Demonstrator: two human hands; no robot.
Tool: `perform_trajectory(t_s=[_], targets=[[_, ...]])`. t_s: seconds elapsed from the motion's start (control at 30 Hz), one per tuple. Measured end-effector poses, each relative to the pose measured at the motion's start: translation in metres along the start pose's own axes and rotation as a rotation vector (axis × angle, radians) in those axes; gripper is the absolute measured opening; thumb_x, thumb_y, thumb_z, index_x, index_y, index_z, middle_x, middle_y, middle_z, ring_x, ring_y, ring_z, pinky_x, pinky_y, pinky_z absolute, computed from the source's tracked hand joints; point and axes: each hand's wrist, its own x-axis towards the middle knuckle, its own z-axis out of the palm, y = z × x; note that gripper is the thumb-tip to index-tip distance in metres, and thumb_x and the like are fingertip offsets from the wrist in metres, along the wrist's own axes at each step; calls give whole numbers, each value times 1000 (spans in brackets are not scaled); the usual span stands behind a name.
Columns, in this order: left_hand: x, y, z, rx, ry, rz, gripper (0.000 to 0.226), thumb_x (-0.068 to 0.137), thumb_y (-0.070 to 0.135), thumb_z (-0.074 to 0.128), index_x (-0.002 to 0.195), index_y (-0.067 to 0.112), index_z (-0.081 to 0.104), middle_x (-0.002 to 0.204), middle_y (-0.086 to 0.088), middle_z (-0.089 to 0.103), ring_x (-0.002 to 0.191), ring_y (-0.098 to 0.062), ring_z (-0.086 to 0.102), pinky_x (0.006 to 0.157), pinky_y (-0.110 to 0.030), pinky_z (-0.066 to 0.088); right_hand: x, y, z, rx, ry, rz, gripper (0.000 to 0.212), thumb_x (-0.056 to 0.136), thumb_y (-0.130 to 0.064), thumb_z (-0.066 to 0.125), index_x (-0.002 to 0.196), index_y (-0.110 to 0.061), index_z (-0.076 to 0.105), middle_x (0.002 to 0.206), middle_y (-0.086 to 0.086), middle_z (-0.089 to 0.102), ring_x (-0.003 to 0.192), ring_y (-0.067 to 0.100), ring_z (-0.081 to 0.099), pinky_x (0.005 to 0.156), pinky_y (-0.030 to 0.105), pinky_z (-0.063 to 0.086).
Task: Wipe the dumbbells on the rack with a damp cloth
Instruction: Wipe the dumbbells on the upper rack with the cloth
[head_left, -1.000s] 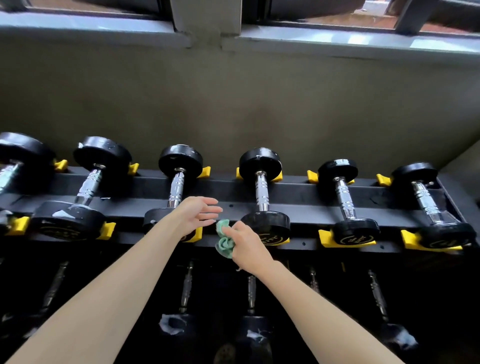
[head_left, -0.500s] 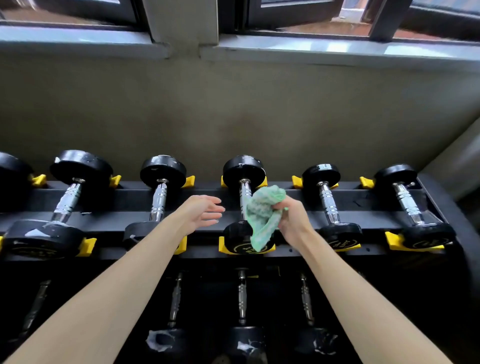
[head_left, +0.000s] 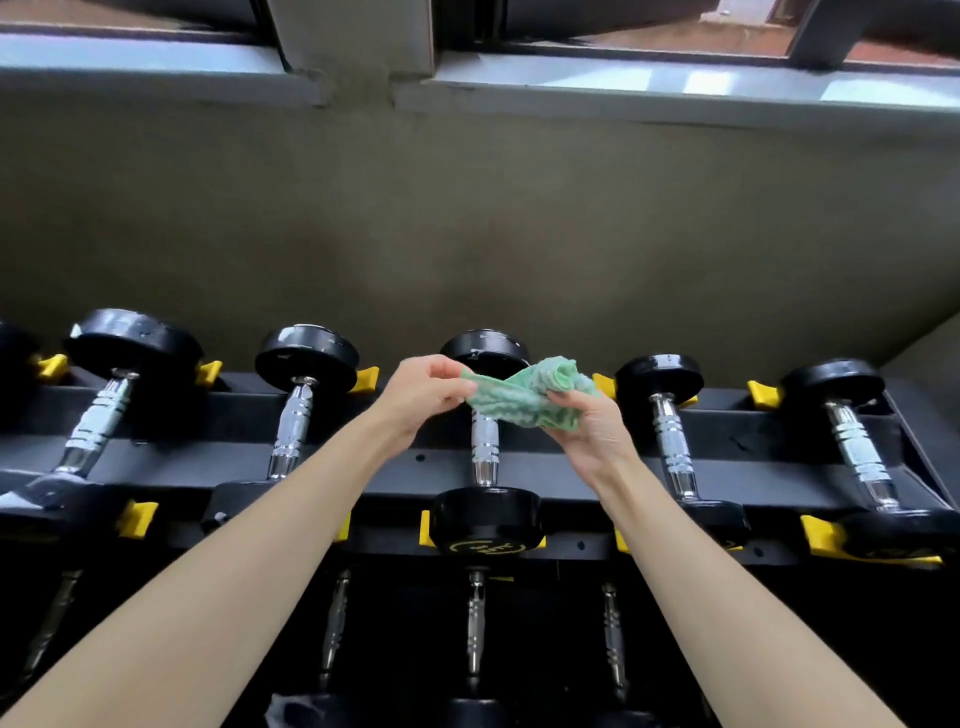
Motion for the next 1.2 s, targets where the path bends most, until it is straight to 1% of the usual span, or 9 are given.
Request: perform_trajectory(t_s=[0.07,0.17,0.3,0.4,0.57,0.8,0.93,1.03,1.2], targets=[[7,1,-1,-3,-11,104,18,86,-5,59,77,11,57,80,-4,63,77,-12,61,82,-25,52,9,1,-1,-49,51,17,31,76,8,58,107,2,57,91,10,64,78,20,64,58,28,55],[17,1,-3,32,-21,192,22,88,-4,57,76,13,52,67,1,66,63,-5,63,68,-17,53,19,0,2,-167,93,32,74,60,-2,71,127,6,42,107,15,61,84,22,65,60,28,54],[33,1,-13,559,-18,331,25,88,5,58,74,23,47,74,-4,62,69,-17,52,75,-31,42,31,1,-2,-412,137,-95,47,75,7,69,108,-9,39,93,0,58,80,11,59,64,21,51],[42,1,-13,828,13,415,10,93,9,51,86,15,46,70,-4,55,66,-23,44,71,-35,39,37,9,2,-621,165,-279,43,78,-2,72,102,-14,37,89,-7,52,78,3,53,59,9,44],[50,-17,-11,1245,59,477,14,95,11,43,106,7,50,87,-17,59,80,-38,53,68,-39,38,49,35,4,-948,324,-494,39,79,-7,70,92,-16,35,91,0,53,77,17,47,62,21,29],[57,-59,-5,1058,139,386,20,95,9,47,108,12,62,78,-22,63,72,-37,56,66,-41,46,62,60,-1,-922,408,-339,27,78,5,56,85,-13,38,75,1,51,67,20,44,52,25,26],[64,-65,-1,806,176,299,27,94,9,51,115,12,67,98,-18,70,94,-36,60,85,-38,48,68,60,-4,-852,334,-124,26,82,3,52,73,-16,37,67,-2,45,59,11,38,42,13,32],[67,-63,-3,760,149,237,26,92,6,52,111,10,69,115,-11,67,113,-31,56,99,-39,43,72,57,-5,-802,282,-9,30,82,3,51,71,-16,32,66,0,39,58,14,30,48,24,25],[57,-63,2,738,102,149,27,91,2,52,110,9,70,114,-11,67,113,-25,57,100,-32,44,70,54,-7,-717,232,108,36,77,4,53,67,-19,27,69,5,35,70,19,30,62,31,30]])
